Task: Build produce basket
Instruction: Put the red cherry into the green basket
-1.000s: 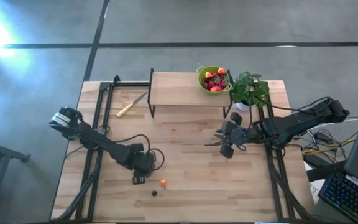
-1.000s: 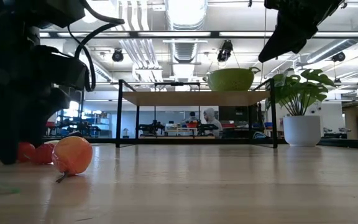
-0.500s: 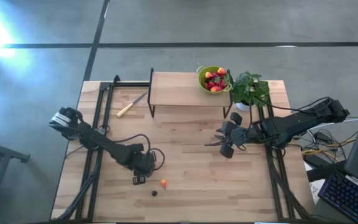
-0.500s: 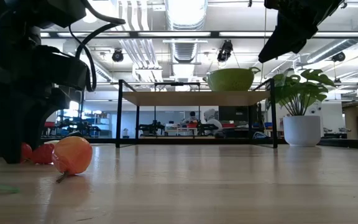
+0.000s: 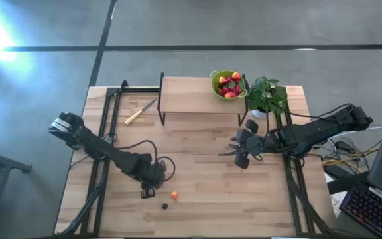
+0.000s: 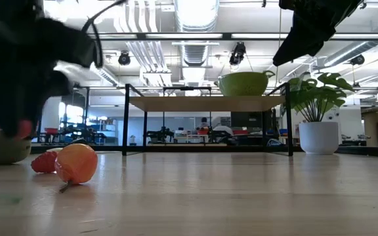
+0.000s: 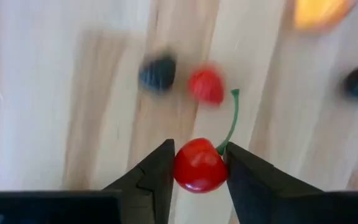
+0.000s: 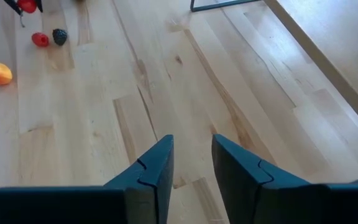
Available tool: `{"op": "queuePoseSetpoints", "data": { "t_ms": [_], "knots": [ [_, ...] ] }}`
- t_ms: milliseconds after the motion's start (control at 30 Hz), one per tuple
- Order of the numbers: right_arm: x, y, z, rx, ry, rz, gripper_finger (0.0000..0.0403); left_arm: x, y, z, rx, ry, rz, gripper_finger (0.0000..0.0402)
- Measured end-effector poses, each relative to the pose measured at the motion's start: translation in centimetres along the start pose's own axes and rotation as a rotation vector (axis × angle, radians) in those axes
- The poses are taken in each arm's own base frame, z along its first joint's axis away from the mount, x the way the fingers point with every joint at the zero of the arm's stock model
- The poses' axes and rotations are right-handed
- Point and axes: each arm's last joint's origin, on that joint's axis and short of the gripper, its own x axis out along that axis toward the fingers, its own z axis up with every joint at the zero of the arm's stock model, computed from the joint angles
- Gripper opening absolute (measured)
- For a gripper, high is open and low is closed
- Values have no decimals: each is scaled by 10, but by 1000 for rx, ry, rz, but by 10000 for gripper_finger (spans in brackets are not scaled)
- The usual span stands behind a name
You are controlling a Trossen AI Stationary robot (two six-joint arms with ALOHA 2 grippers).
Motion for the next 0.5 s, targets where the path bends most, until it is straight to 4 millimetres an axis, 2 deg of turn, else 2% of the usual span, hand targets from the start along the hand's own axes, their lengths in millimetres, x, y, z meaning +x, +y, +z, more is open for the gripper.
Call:
{"op": "queuePoseSetpoints", "data": {
  "t_ms": [133,367,500],
  "knots": [
    [-1,1,-1,-11,1,7,87,-14,-3,12,58,-249,32,130],
    [-2,5,-2,-45,0,23,61,-38,-17,52,215,-794,119,128],
    [-2,5,-2,-46,1,24,53,-47,-17,70,275,-966,130,132]
  ]
}}
